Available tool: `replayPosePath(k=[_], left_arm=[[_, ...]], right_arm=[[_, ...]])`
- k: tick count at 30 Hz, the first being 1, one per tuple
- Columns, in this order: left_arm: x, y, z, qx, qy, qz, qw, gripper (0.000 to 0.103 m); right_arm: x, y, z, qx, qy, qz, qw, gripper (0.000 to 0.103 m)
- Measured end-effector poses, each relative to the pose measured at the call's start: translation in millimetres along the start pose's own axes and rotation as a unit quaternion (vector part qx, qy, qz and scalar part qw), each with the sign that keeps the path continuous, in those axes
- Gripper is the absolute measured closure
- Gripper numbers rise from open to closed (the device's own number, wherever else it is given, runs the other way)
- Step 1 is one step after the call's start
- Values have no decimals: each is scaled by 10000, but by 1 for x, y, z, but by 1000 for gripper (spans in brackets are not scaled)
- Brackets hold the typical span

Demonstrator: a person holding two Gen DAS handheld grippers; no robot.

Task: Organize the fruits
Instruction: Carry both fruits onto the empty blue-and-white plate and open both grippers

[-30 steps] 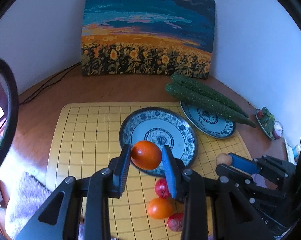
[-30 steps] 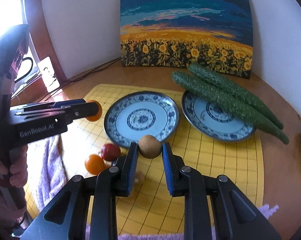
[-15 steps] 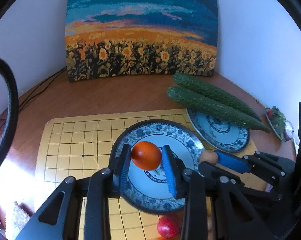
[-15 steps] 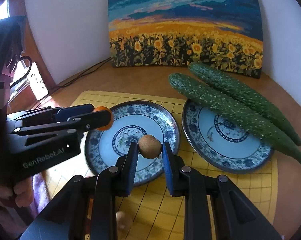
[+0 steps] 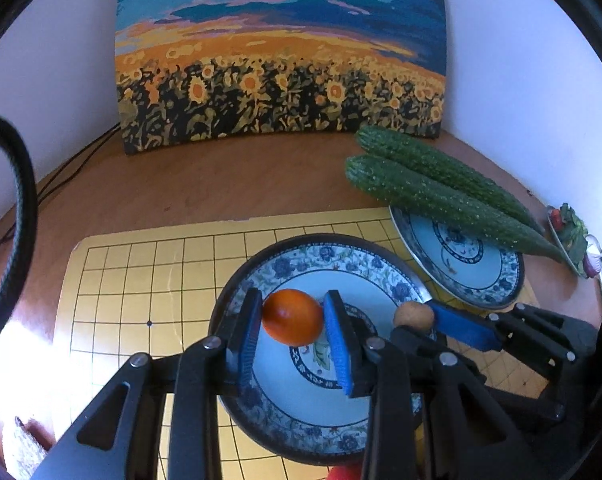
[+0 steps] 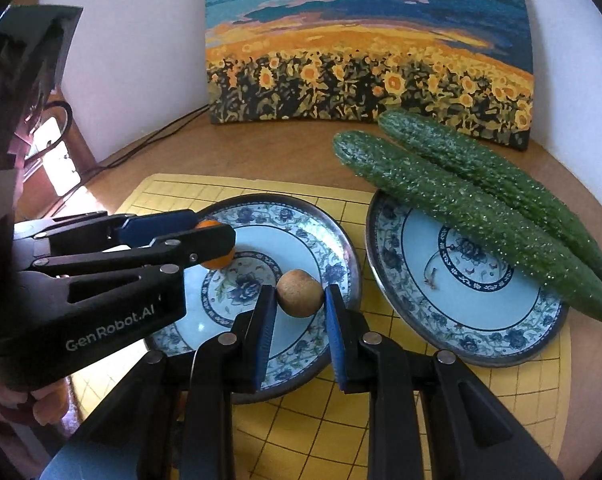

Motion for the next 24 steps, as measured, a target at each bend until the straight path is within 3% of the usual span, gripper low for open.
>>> replayPosePath(k=[6,9,11,16,24], left_arm=[[0,0,-1,64,-14,17,10000,69],[-1,1,-3,83,10,43,10000,62],[-3,2,-4,100,11,40,9999,60],[-11,5,-7,187,37,31,9998,58],[-30,11,-6,46,66,10,10000,55]], right_arm=[[1,1,-3,77,-101,65,9999,77],[2,1,-2,54,-113,81,9999,73],[1,0,0,44,-169,66,9998,60],[-6,0,6,8,-178,-4,9998,45],[-20,4,3,106,-97,-23,9999,44]])
Point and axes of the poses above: each gripper's, at about its wrist camera, not at the fingertips, and x roughly the way its jaws point, z to its left, y to its underside, the point moved 8 cm from there along x, roughly the way its jaws point, and after that the axes turned 6 degrees about y, right-handed, at the moved point
